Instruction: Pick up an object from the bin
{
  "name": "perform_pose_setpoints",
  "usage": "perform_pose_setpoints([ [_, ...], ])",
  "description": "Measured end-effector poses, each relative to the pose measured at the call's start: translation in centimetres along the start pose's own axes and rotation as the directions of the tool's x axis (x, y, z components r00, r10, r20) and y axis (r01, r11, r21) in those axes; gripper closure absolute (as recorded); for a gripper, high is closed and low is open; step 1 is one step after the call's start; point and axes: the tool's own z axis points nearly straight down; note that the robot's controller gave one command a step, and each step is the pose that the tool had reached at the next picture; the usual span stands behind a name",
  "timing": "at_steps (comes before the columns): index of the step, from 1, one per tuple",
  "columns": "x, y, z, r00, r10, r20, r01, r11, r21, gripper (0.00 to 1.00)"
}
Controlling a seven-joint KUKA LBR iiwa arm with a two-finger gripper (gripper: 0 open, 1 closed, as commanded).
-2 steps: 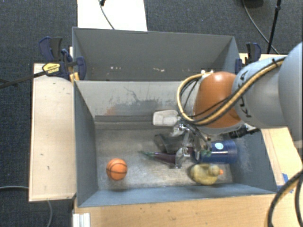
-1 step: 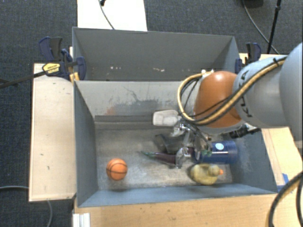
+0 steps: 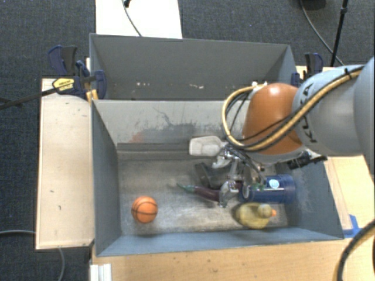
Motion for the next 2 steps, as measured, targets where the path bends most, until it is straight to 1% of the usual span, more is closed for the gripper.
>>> perform_pose_setpoints([
  [2, 0.0, 0.0, -3.0, 1.0, 0.0, 0.0, 0.0, 1.0, 0.001, 1.0],
])
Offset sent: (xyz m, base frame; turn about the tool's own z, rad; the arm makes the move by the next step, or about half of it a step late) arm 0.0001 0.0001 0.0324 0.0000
